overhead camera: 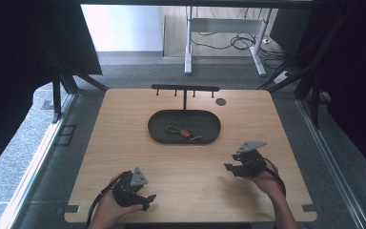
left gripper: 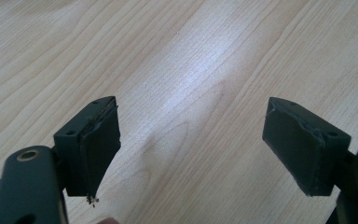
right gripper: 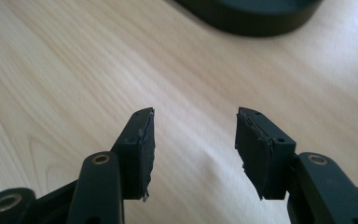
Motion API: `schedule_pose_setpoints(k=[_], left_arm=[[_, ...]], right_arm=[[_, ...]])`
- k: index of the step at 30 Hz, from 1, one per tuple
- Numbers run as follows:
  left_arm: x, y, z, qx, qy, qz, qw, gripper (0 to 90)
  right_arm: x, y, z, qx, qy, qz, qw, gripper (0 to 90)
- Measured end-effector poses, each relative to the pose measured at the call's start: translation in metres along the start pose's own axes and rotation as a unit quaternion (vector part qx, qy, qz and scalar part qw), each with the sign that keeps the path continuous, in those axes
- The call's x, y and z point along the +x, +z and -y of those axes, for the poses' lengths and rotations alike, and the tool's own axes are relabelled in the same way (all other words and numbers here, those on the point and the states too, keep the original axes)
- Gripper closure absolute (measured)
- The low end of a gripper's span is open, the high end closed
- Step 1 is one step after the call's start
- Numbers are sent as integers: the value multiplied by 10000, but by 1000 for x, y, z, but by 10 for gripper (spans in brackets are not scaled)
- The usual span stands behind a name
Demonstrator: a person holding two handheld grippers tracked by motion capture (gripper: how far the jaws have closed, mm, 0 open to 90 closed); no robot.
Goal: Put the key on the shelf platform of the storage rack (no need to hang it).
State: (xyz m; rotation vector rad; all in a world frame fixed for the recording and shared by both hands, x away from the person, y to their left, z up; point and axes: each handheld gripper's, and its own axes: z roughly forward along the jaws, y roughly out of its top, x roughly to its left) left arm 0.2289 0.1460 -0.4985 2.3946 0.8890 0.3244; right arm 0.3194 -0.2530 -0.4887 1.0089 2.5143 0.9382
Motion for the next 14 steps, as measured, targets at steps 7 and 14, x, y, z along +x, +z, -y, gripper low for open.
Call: schedule_pose_setpoints(k=[7, 14], left_arm=[[-4, 3, -2, 36, 69, 30, 10000, 195], [-1, -1, -2, -24, 3, 18, 10000, 195]], right_arm=[[-4, -5, 15, -34, 83, 135, 9999, 469], [-3, -6, 21, -167, 150, 258, 9994, 395]])
